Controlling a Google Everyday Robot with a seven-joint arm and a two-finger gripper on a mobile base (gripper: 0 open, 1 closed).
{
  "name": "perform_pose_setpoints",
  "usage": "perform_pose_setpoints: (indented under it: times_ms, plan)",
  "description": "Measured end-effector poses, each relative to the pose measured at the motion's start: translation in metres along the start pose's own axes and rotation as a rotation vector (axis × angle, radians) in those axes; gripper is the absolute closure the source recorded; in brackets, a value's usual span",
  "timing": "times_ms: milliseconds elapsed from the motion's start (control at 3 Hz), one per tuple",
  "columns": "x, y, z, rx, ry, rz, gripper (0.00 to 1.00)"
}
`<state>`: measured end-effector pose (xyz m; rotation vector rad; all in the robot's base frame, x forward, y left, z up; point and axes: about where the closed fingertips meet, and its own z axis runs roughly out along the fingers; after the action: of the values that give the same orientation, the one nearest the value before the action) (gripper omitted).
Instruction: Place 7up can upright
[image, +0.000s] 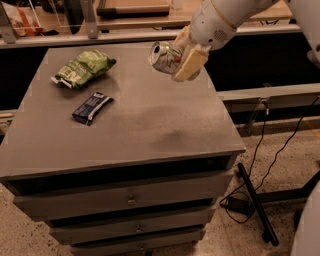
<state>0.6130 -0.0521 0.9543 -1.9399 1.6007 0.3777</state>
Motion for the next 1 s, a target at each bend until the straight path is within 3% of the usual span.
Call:
perform_pose_setpoints:
  times_ms: [333,667,1000]
  plan:
    - [-0.013,-0.001,-0.002,0.072,-0.253,0.161,1.00]
    - [-0.029,-0.001,0.005,0.118,-0.475,0.272,1.00]
    - [-0.034,0.002,0.018,0.138,-0.623,0.338,1.00]
